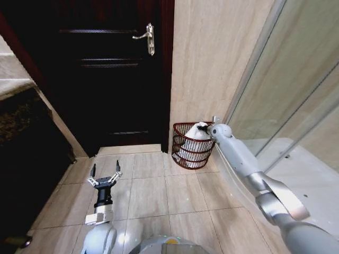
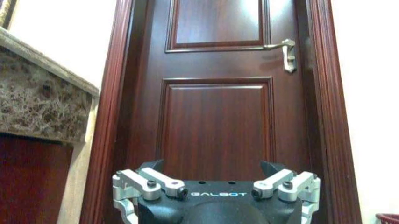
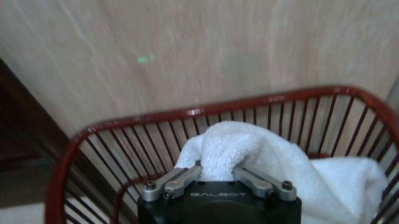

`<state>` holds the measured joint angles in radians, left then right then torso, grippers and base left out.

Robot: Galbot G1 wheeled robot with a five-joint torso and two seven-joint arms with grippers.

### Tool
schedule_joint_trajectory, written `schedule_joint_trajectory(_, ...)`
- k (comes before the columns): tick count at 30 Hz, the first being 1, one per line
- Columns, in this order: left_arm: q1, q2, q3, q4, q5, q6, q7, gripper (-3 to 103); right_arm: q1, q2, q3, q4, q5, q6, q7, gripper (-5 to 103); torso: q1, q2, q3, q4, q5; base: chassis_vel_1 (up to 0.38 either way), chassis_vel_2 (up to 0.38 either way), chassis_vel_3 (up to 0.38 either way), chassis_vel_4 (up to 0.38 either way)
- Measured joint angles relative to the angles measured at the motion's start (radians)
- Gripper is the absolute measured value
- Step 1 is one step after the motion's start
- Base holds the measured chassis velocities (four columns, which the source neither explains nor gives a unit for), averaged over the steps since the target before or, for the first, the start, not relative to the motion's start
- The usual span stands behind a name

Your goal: Discard the used towel into the hamper.

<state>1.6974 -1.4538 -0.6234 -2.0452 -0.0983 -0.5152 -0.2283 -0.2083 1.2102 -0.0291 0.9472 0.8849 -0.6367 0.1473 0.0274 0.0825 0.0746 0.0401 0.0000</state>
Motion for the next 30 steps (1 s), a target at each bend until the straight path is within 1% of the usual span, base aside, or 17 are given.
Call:
schedule_joint_trajectory(8, -0.007, -0.004, 0.003, -0.001, 0.026, -0.006, 0.000, 100, 0.011, 0.045, 0.021, -0.093, -0.074, 0.000, -0.054, 5, 0.000, 0.001, 0.000, 0.0001, -0.0001, 0.000, 0.000, 0.000, 0.000)
schedule_joint_trajectory(9, -0.009, -0.004, 0.003, -0.001, 0.026, -0.006, 0.000, 100, 0.012, 0.048, 0.030, -0.099, -0.097, -0.010, -0.075, 2, 0.000, 0.001, 0.001, 0.0001, 0.0000, 0.000, 0.000, 0.000, 0.000)
schedule_joint_trajectory(11, -0.010, -0.004, 0.003, -0.001, 0.026, -0.006, 0.001, 100, 0.013, 0.049, 0.037, -0.103, -0.110, -0.022, -0.094, 4, 0.000, 0.001, 0.001, 0.0001, -0.0001, 0.000, 0.000, 0.000, 0.000)
schedule_joint_trajectory(12, -0.011, -0.003, 0.003, -0.001, 0.026, -0.006, 0.001, 100, 0.014, 0.048, 0.044, -0.105, -0.118, -0.035, -0.110, 9, 0.000, 0.001, 0.001, -0.0001, -0.0002, 0.000, 0.000, 0.000, 0.000)
schedule_joint_trajectory(13, -0.011, -0.002, 0.002, -0.001, 0.026, -0.006, 0.001, 100, 0.014, 0.047, 0.047, -0.106, -0.121, -0.041, -0.117, 9, 0.000, 0.001, 0.001, -0.0001, -0.0001, 0.000, 0.000, 0.000, 0.000)
schedule_joint_trajectory(14, -0.012, -0.002, 0.002, -0.001, 0.026, -0.006, 0.001, 100, 0.014, 0.046, 0.052, -0.106, -0.126, -0.050, -0.121, 15, 0.000, 0.001, 0.001, -0.0002, 0.0000, 0.000, 0.000, 0.000, 0.000)
schedule_joint_trajectory(15, -0.012, -0.002, 0.002, -0.001, 0.026, -0.006, 0.001, 100, 0.014, 0.046, 0.052, -0.106, -0.126, -0.050, -0.121, 15, 0.000, 0.001, 0.001, -0.0002, 0.0000, 0.000, 0.000, 0.000, 0.000)
schedule_joint_trajectory(18, -0.009, -0.001, 0.002, -0.001, 0.026, -0.004, 0.004, 100, 0.010, 0.038, 0.060, -0.076, -0.130, -0.069, -0.110, 31, 0.000, 0.001, 0.001, 0.0000, 0.0000, 0.000, 0.000, 0.000, 0.000)
schedule_joint_trajectory(19, -0.008, -0.001, 0.003, -0.001, 0.026, -0.004, 0.005, 100, 0.008, 0.035, 0.061, -0.065, -0.129, -0.074, -0.106, 31, 0.000, 0.001, 0.001, 0.0000, 0.0000, 0.000, 0.000, 0.000, 0.000)
schedule_joint_trajectory(21, -0.006, -0.002, 0.005, -0.001, 0.026, -0.003, 0.009, 100, -0.002, 0.023, 0.064, -0.021, -0.125, -0.077, -0.089, 41, 0.000, 0.001, 0.001, -0.0001, 0.0000, 0.000, 0.000, 0.000, 0.000)
schedule_joint_trajectory(22, -0.006, -0.002, 0.005, -0.001, 0.026, -0.003, 0.009, 100, -0.002, 0.023, 0.064, -0.021, -0.125, -0.077, -0.089, 41, 0.000, 0.001, 0.001, -0.0001, 0.0000, 0.000, 0.000, 0.000, 0.000)
schedule_joint_trajectory(24, -0.004, -0.003, 0.006, 0.000, 0.026, -0.003, 0.012, 100, -0.015, 0.002, 0.061, 0.038, -0.107, -0.067, -0.059, 52, 0.000, 0.001, 0.001, 0.0000, 0.0000, 0.000, 0.000, 0.000, 0.000)
schedule_joint_trajectory(25, -0.004, -0.003, 0.006, 0.000, 0.026, -0.003, 0.012, 100, -0.015, 0.002, 0.061, 0.038, -0.107, -0.067, -0.059, 52, 0.000, 0.001, 0.001, 0.0000, 0.0000, 0.000, 0.000, 0.000, 0.000)
schedule_joint_trajectory(26, -0.003, -0.004, 0.007, 0.000, 0.026, -0.004, 0.012, 100, -0.024, -0.010, 0.057, 0.072, -0.087, -0.057, -0.042, 58, 0.000, 0.001, 0.001, -0.0002, -0.0001, 0.000, 0.000, 0.000, 0.000)
schedule_joint_trajectory(28, -0.002, -0.005, 0.008, -0.001, 0.026, -0.007, 0.012, 100, -0.038, -0.029, 0.039, 0.120, -0.066, -0.005, 0.001, 69, 0.000, 0.002, 0.001, -0.0002, 0.0000, 0.000, 0.000, 0.000, 0.000)
schedule_joint_trajectory(29, -0.002, -0.005, 0.008, -0.001, 0.026, -0.007, 0.012, 100, -0.038, -0.029, 0.039, 0.120, -0.066, -0.005, 0.001, 69, 0.000, 0.002, 0.001, -0.0002, 0.0000, 0.000, 0.000, 0.000, 0.000)
schedule_joint_trajectory(30, 0.000, -0.005, 0.009, -0.002, 0.026, -0.007, 0.012, 100, -0.044, -0.036, 0.033, 0.140, -0.062, 0.033, 0.029, 74, 0.000, 0.002, 0.001, -0.0001, 0.0001, 0.000, 0.000, 0.000, 0.000)
